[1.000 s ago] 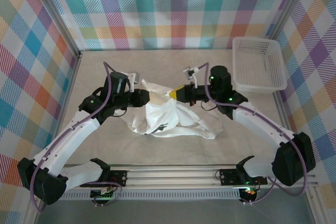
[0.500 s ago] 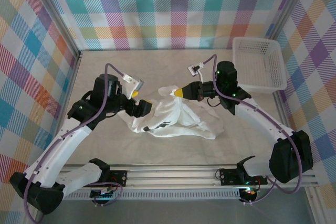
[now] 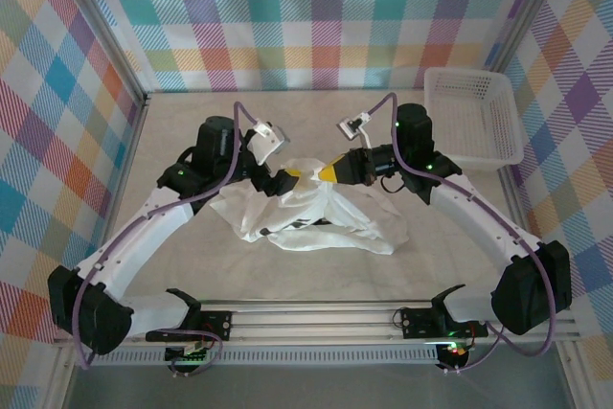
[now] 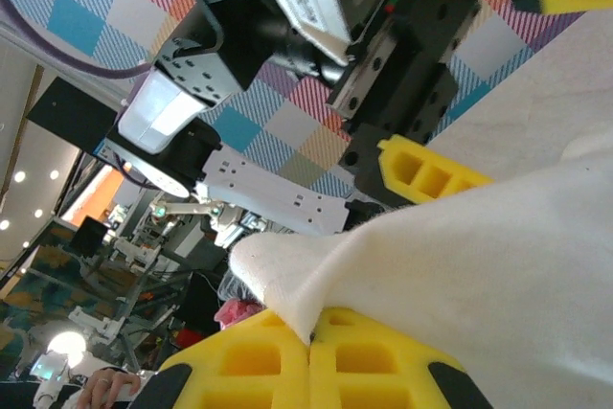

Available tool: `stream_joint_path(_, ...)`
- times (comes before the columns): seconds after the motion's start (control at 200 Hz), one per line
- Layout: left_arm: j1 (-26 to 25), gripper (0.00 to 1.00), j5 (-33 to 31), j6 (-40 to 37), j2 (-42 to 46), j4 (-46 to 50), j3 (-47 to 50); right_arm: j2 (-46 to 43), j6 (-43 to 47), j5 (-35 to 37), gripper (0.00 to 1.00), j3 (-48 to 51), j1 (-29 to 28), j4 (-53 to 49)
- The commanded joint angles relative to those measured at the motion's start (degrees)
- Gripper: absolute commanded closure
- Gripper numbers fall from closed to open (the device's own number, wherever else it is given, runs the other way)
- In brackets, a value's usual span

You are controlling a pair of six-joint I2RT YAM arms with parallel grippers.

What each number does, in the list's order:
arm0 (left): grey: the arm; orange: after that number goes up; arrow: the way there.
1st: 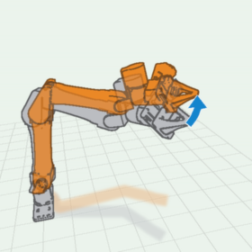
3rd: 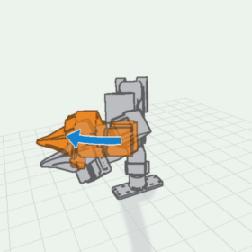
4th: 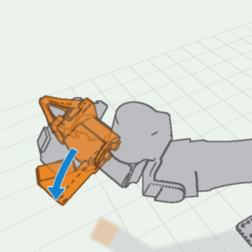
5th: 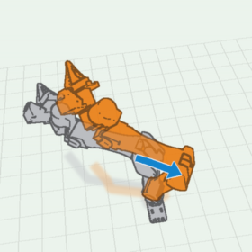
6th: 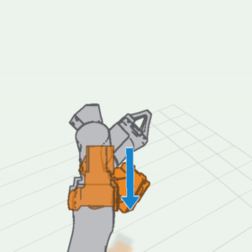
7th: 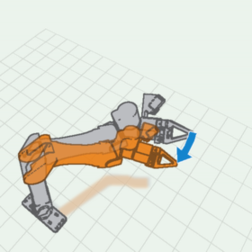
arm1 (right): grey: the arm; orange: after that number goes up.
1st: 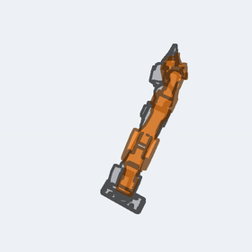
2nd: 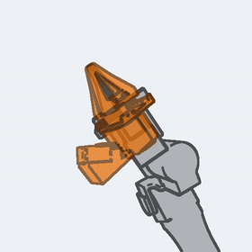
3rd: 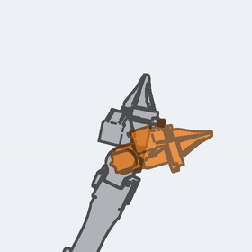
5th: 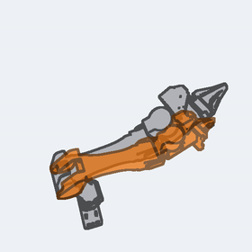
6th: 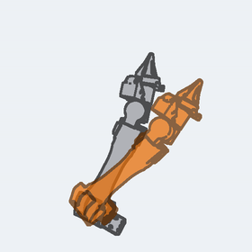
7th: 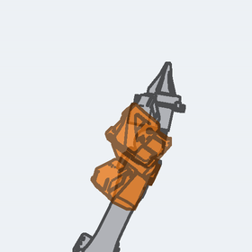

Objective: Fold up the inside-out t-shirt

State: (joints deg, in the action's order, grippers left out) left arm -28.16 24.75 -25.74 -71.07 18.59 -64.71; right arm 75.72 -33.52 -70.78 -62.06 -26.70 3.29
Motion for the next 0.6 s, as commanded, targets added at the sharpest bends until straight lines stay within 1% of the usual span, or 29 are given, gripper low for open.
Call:
stream_joint_path(0.0, -0.9, 0.05, 3.1, -3.5, -1.9, -3.9, -2.1, 0.0, 2.1, -1.3, 1.0, -2.1, -0.4, -0.6)
stream_joint_path(0.045, -0.9, 0.06, 2.6, -3.9, -2.6, -4.4, -2.2, 0.1, 2.3, -0.9, 1.0, -2.4, -0.4, -0.8)
stream_joint_path(0.095, -0.9, 0.09, 1.9, -3.9, -3.0, -5.1, -2.4, 0.2, 3.1, -0.5, 1.0, -2.9, -0.4, -1.8)
stream_joint_path(0.13, -0.9, 0.14, 1.4, -3.9, -3.1, -5.5, -2.5, 0.3, 4.0, 0.1, 0.99, -3.2, -0.4, -2.8)
stream_joint_path(0.185, -1.0, 0.26, 0.8, -2.8, -2.6, -6.4, -2.8, 0.3, 6.0, 1.6, 0.99, -4.0, -0.3, -5.6)
stream_joint_path(0.22, -1.0, 0.39, 0.8, -1.5, -1.8, -7.5, -2.6, 0.4, 7.5, 3.3, 0.99, -4.5, -0.2, -8.1)
stream_joint_path(0.255, -0.9, 0.55, 1.0, 0.2, -0.5, -9.2, -2.0, 0.4, 8.3, 4.9, 0.98, -4.8, 0.0, -9.7)
stream_joint_path(0.28, -0.9, 0.72, 1.4, 2.2, 0.5, -10.4, -1.7, 0.5, 8.5, 5.9, 0.97, -4.8, 0.2, -10.4)
stream_joint_path(0.3, -0.8, 0.84, 1.9, 3.8, 1.2, -11.2, -1.4, 0.5, 8.6, 7.1, 0.96, -4.9, 0.3, -11.0)
stream_joint_path(0.325, -0.8, 0.97, 2.7, 5.5, 2.2, -11.9, -1.3, 0.5, 8.8, 8.1, 0.96, -4.9, 0.5, -11.8)
stream_joint_path(0.335, -0.8, 1.0, 3.1, 6.2, 2.5, -12.1, -1.2, 0.5, 8.9, 8.3, 0.96, -4.9, 0.6, -12.1)
stream_joint_path(0.41, -0.8, 1.0, 5.9, 11.2, 4.8, -12.1, -1.4, 0.6, 8.9, 8.7, 0.94, -4.4, 1.1, -12.3)
stream_joint_path(0.505, -0.9, 1.0, 9.6, 14.0, 6.1, -6.4, -3.6, 0.5, 9.9, 10.3, 0.94, -3.7, 1.4, -13.1)
stream_joint_path(0.565, -0.9, 1.0, 10.2, 16.9, 6.8, -3.5, -4.8, 0.1, 12.4, 15.2, 0.9, -3.4, 1.6, -16.1)
stream_joint_path(0.595, -0.9, 1.0, 10.5, 18.6, 7.3, -3.1, -5.0, -0.3, 13.6, 19.5, 0.89, -3.0, 1.9, -17.7)
